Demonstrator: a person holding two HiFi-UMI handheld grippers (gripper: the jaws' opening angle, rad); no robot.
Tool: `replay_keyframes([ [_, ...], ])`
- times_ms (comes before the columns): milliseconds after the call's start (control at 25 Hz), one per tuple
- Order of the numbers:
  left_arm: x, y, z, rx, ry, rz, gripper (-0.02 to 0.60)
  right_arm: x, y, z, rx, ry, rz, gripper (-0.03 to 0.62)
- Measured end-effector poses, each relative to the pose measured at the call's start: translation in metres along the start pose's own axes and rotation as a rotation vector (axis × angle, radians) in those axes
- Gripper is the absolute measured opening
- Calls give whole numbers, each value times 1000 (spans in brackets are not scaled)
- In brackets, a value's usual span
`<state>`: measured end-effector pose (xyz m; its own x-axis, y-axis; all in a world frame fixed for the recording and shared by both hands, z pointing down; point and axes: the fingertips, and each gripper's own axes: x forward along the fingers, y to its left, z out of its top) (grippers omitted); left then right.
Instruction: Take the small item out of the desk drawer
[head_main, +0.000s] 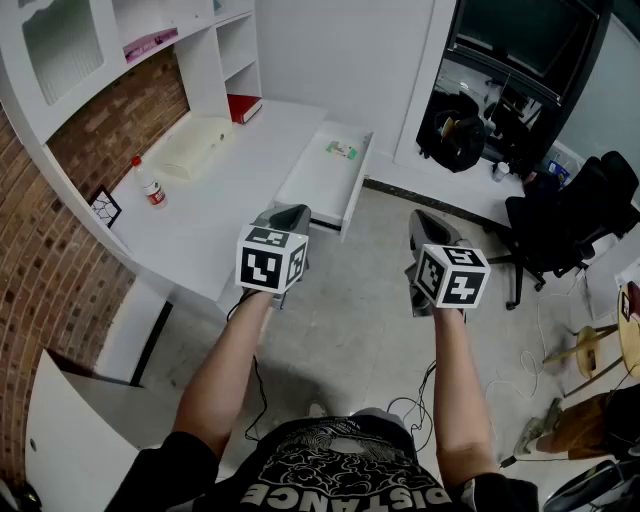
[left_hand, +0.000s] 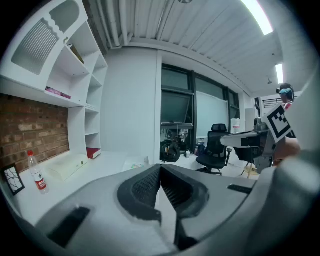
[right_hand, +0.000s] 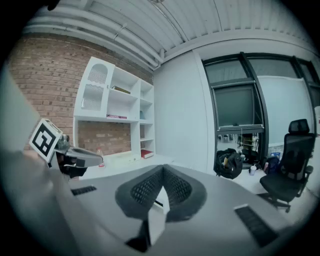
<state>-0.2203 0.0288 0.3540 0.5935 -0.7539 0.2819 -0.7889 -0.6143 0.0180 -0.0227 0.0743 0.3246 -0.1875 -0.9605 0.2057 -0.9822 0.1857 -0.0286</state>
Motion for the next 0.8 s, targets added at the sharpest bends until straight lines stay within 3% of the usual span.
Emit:
replay_keyframes([
  [440, 17, 4, 2, 11, -5, 18, 6, 13, -14, -3, -4, -9, -4, 5],
  [800, 89, -13, 17, 23, 8, 33, 6, 51, -76, -3, -12, -16, 17, 17],
])
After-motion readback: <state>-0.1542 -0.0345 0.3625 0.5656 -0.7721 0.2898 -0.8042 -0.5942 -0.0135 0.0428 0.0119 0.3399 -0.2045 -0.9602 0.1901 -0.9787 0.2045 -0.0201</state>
